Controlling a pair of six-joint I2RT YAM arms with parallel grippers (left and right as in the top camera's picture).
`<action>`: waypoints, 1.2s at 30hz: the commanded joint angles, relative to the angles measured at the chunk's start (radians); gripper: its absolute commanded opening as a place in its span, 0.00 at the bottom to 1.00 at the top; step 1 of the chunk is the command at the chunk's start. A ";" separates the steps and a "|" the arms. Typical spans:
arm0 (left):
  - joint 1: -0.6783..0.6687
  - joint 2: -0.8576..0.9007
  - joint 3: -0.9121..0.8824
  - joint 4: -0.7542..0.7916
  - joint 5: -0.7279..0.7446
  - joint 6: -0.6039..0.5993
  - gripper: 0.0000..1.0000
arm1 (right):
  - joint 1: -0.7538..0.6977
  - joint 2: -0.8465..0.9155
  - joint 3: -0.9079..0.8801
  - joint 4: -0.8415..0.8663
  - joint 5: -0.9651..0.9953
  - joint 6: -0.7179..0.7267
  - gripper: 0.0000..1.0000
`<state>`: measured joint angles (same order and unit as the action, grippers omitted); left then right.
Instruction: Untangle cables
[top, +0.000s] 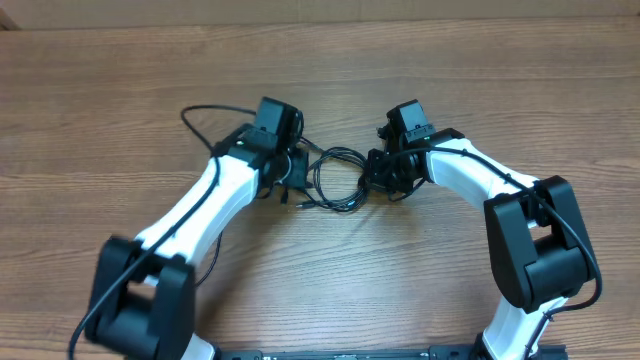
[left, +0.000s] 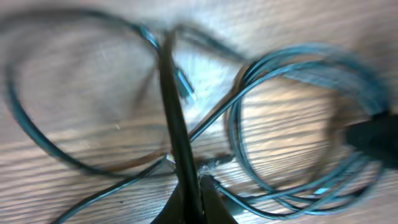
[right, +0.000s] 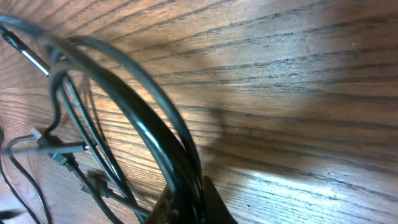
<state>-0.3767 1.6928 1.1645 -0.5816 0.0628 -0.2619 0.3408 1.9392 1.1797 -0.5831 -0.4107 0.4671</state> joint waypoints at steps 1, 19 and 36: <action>-0.001 -0.083 0.030 -0.006 -0.096 0.008 0.04 | 0.000 0.005 -0.003 0.006 0.009 -0.004 0.04; -0.002 -0.025 0.029 -0.056 -0.232 -0.015 0.64 | 0.000 0.005 -0.003 0.006 0.009 -0.003 0.04; -0.002 0.181 0.029 -0.036 0.016 -0.057 0.61 | 0.000 0.005 -0.003 0.006 0.009 -0.004 0.04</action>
<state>-0.3763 1.8381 1.1778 -0.6254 0.0448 -0.2932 0.3408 1.9392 1.1797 -0.5808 -0.4103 0.4671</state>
